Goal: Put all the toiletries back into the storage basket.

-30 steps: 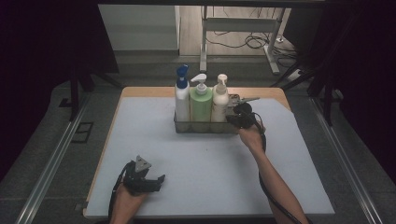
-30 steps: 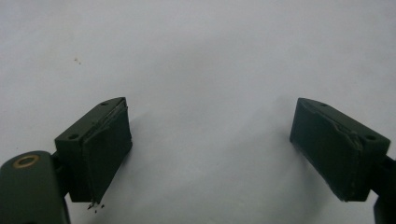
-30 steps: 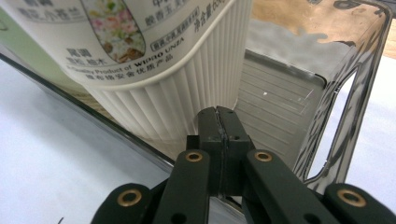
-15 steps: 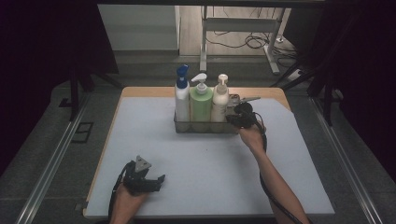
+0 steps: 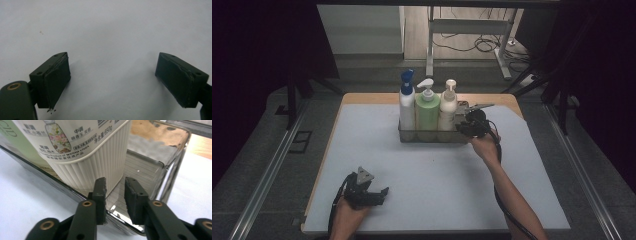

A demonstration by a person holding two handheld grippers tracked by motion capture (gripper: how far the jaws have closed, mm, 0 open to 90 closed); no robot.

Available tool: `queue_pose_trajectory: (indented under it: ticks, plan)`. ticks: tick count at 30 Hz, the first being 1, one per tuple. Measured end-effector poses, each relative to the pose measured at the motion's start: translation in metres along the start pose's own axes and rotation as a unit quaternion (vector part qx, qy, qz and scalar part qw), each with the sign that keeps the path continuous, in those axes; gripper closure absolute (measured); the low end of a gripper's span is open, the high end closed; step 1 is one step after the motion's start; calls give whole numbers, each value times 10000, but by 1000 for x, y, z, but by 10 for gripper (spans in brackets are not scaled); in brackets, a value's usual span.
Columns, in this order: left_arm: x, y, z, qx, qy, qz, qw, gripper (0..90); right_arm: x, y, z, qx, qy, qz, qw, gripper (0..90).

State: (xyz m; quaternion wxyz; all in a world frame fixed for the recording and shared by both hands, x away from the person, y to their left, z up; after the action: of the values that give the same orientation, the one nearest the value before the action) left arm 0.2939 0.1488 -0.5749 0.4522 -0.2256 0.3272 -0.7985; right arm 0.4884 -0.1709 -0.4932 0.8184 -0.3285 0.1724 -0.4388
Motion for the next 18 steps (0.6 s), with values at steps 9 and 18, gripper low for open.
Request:
queue_pose_trajectory:
  ticks: [9, 18]
  plan:
    - [0, 0, 0, -2, 1, 0, 10000, 123, 1, -14, 0, 41, -90, -67, 9999, 533]
    - [0, 0, 0, -1, 2, 0, 10000, 123, -5, -26, -5, 32, -237, 14, 9997, 382]
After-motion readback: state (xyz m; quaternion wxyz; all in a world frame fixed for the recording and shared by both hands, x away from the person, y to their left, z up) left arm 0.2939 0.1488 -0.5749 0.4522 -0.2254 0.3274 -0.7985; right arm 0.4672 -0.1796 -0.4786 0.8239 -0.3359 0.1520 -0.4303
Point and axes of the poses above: each handheld gripper's, and its own axes: y roughly forward along the jaws, z roughly out of its top, x roughly to its right, the point moved 7 cm from there along y, roughly forward along the jaws, and after that the axes turned 3 degrees about -y, right-handed, at the moved point
